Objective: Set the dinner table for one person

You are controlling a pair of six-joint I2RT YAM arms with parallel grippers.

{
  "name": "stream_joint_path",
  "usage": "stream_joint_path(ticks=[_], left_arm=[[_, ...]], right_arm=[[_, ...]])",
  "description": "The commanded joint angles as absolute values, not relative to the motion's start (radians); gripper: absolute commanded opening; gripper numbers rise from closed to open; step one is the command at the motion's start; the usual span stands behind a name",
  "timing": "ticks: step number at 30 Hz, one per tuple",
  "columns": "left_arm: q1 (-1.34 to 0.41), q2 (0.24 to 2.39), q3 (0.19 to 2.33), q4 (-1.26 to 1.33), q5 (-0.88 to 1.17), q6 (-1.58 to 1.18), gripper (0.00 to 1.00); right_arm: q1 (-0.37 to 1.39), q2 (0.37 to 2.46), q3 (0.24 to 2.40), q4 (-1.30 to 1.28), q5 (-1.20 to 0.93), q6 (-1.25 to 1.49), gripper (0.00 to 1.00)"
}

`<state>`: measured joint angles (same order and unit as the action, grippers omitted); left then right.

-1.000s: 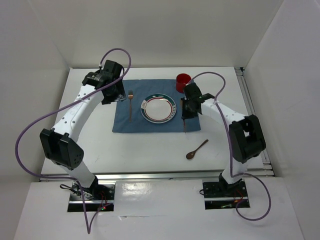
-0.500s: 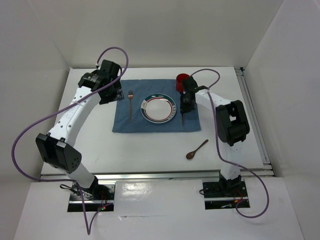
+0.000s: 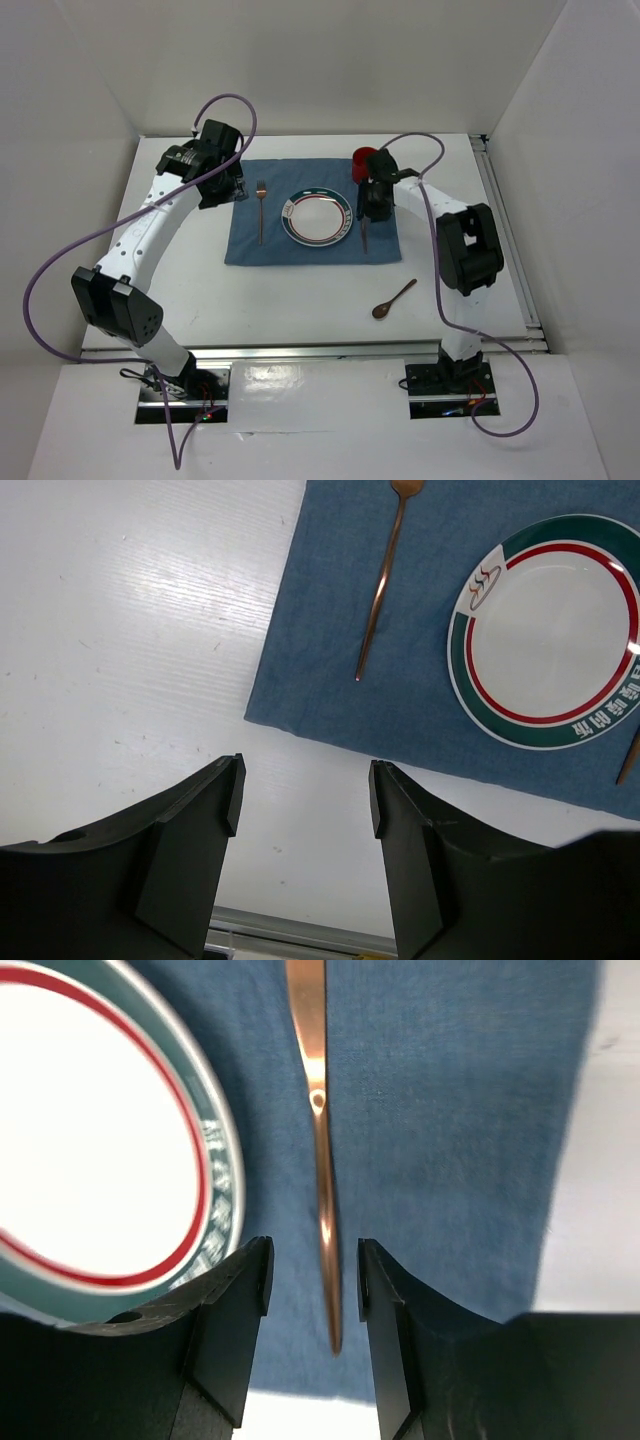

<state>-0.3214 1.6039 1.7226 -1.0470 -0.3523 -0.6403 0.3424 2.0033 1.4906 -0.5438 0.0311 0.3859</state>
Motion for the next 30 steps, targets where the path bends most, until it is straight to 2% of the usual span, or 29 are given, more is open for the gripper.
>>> stream_joint_path(ticks=[1,7,8,10,11,15,16,17,22,30], left_arm=[[-0.324,1.592,1.730,-1.043,-0.334,-0.650,0.70],[-0.324,1.592,1.720,-1.023,-0.324,-0.640,0.70],[-0.324,1.583,1.720,-1.023,-0.324,-0.631,0.70],[-0.324,1.583,1.707,-1.013,-0.324,-0.630,0.70],[-0.324,1.583,1.707,-1.012,-0.310,-0.630,0.70],[-0.324,1.583,1.697,-1.003,-0.301,-0.620,0.70],[-0.324,1.583,1.697,-0.994,-0.292,-0.620,0.70],[-0.324,1.583,1.697,-0.994,-0.291,-0.620,0.68],[-0.324,1.583,1.686,-0.983,-0.281,-0.620,0.68],[-0.324,1.574,1.686,-0.994,-0.290,-0.620,0.68]], right_arm=[[0.345,1.855,1.479,-0.551,0.083,0.413,0.50],[0.313,1.600,1.274,-0.624,0.121,0.469,0.50],[0.304,1.519,1.229,-0.640,0.121,0.480,0.54],[0.304,1.439,1.088,-0.687,0.092,0.521,0.70],[0.304,1.360,1.004,-0.705,0.078,0.543,0.75],[0.313,1.180,0.820,-0.746,-0.063,0.649,0.86],[0.313,1.158,0.787,-0.736,-0.105,0.701,0.86],[0.313,1.141,0.757,-0.727,-0.127,0.722,0.90],[0.334,1.153,0.626,-0.643,-0.212,0.782,0.91],[0.429,1.325,0.612,-0.486,-0.298,0.782,0.94]])
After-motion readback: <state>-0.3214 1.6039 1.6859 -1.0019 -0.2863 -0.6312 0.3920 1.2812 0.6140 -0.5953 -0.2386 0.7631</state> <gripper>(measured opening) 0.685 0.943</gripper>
